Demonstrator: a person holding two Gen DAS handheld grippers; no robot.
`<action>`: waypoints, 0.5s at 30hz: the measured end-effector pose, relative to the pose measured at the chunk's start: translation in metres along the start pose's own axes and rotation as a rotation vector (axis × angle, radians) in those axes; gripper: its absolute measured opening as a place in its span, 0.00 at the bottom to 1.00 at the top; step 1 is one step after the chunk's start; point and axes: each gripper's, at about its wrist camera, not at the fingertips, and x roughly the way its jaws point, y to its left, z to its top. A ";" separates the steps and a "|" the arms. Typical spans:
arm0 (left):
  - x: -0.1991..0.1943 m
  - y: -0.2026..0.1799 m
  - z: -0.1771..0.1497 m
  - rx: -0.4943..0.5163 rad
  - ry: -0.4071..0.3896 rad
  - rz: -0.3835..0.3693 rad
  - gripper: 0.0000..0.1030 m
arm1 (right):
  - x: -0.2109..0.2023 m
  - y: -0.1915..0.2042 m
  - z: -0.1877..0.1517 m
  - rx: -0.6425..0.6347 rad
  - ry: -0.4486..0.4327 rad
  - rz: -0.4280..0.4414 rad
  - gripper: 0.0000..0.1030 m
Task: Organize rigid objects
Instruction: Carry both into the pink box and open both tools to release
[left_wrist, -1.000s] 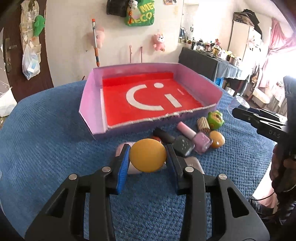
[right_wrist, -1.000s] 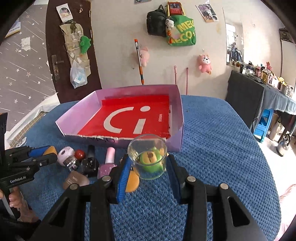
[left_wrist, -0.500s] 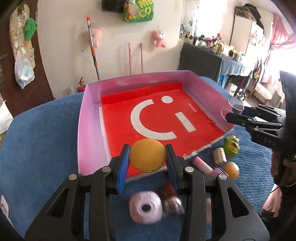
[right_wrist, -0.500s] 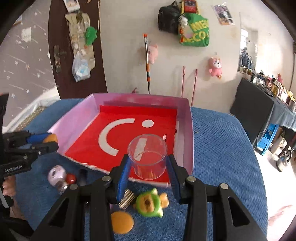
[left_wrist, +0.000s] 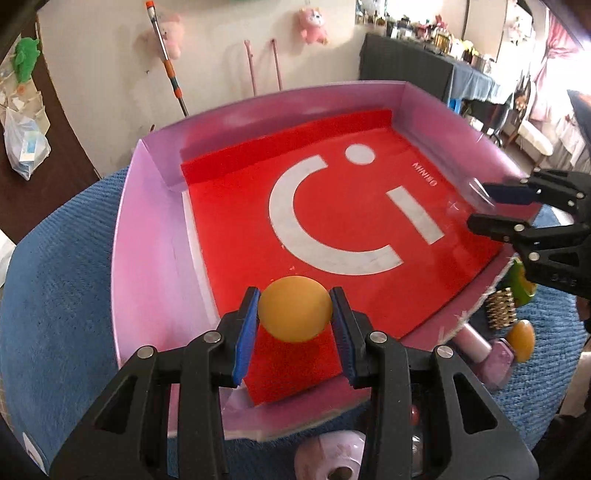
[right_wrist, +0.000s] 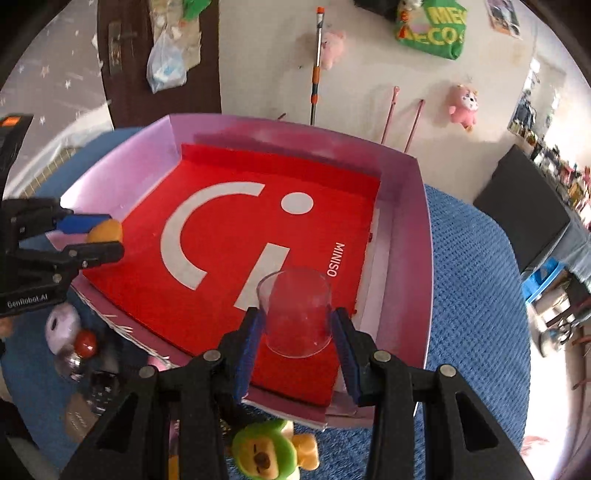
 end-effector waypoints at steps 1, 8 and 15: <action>0.002 -0.001 0.000 0.003 0.008 -0.003 0.35 | 0.002 0.001 0.001 -0.009 0.006 -0.002 0.41; 0.010 0.002 -0.002 0.014 0.036 0.001 0.35 | 0.009 0.004 0.004 -0.067 0.039 -0.035 0.40; 0.011 0.002 -0.001 0.026 0.042 0.008 0.35 | 0.015 0.005 0.008 -0.097 0.057 -0.056 0.40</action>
